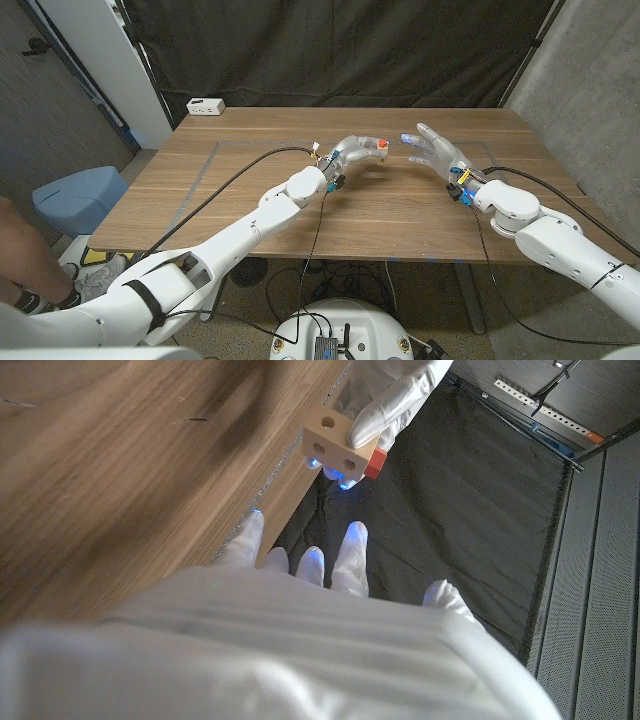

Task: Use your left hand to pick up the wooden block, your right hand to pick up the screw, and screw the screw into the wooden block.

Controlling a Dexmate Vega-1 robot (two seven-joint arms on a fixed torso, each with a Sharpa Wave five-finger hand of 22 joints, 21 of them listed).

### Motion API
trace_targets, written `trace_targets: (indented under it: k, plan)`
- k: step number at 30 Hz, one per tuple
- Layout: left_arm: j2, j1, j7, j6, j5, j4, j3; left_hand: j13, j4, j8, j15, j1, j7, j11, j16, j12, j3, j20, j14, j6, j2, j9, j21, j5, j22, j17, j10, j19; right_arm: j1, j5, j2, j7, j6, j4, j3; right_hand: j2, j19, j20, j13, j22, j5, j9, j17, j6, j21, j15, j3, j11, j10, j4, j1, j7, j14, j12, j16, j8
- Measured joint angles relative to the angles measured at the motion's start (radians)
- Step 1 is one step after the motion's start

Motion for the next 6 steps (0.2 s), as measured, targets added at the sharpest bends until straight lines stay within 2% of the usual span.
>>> trace_targets:
  k: [6]
  plan:
    - [0.011,0.004,-0.015,-0.002,-0.006,-0.011,-0.004,0.0,0.0,0.0,0.0,0.0,0.0,0.0,0.0,0.0,0.0,0.0,0.0,0.0,0.0,0.0,0.0,0.0,0.0,0.0,0.0,0.0,-0.004,-0.007,0.012,-0.014,0.0,-0.005,-0.001,0.005,-0.001,-0.059,-0.002,0.0,0.0,0.0,0.0,-0.075,-0.004,-0.009,0.0,0.0,0.0,-0.003,0.004,0.01,0.009,-0.006,-0.008,0.0]
